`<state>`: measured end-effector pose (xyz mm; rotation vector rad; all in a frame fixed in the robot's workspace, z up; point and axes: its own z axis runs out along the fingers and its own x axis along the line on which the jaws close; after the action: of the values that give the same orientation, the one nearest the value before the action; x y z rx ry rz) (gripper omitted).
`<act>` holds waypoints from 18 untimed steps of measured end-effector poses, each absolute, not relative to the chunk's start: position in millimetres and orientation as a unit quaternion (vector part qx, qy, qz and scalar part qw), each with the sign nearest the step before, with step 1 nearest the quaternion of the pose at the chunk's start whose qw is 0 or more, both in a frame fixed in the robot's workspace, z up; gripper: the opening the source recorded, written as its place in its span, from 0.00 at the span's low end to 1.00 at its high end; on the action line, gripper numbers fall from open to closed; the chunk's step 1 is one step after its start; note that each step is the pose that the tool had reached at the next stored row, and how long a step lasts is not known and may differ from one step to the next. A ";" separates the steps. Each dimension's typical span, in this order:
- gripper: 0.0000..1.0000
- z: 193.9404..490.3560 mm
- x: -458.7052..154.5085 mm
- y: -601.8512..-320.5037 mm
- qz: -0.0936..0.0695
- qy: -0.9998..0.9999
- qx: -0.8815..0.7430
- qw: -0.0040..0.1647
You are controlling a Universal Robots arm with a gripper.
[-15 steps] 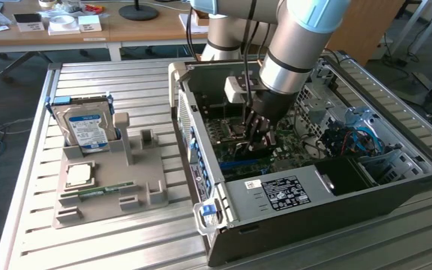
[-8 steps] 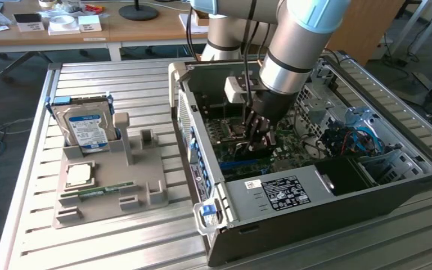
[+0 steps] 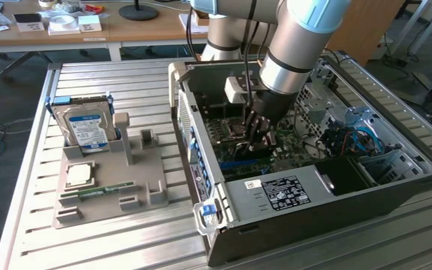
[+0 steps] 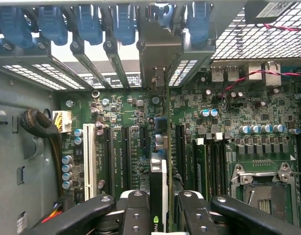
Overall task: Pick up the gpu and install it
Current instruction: 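Insert the gpu into the slot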
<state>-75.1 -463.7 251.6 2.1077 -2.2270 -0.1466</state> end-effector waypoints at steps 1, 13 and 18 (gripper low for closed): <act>0.27 251.6 -75.1 -463.7 -0.048 -0.725 0.686 0.036; 0.27 251.6 -75.1 -462.9 -0.047 -0.720 0.691 0.036; 0.27 251.0 -75.1 -462.8 -0.047 -0.720 0.691 0.036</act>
<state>-75.1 -462.8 251.0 2.1225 -2.2121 -0.1458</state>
